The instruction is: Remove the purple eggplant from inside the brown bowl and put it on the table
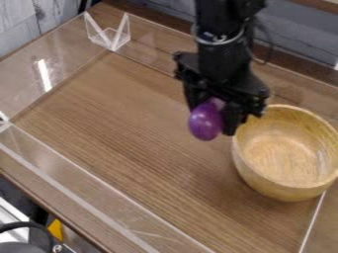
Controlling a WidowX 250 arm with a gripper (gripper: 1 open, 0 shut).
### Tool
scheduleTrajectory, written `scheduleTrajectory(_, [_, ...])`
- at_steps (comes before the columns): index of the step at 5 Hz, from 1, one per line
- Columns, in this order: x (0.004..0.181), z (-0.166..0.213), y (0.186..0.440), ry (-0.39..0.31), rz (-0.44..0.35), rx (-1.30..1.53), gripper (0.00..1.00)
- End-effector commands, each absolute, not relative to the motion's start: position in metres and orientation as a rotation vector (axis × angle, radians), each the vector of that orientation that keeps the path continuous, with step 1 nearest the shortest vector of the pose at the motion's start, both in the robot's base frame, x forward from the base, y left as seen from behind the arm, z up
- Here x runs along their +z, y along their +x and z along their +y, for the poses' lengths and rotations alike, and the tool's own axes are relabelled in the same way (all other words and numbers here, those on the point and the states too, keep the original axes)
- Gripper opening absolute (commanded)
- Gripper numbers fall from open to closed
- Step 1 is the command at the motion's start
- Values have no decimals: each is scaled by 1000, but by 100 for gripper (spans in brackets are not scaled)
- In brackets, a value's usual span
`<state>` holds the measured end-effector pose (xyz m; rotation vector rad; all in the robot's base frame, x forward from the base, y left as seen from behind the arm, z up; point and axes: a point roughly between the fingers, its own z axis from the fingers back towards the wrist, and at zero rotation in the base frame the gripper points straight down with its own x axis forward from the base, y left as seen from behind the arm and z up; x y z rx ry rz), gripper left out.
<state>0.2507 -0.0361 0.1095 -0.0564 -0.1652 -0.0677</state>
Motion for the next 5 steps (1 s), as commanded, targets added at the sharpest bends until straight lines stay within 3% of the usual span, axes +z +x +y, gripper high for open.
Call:
scheduleTrajectory(1, [106, -18, 254, -49, -215, -47, 0])
scheduleTrajectory(3, [69, -12, 241, -53, -200, -113, 0])
scheduleTrajectory(5, [57, -14, 228, -61, -194, -97, 0])
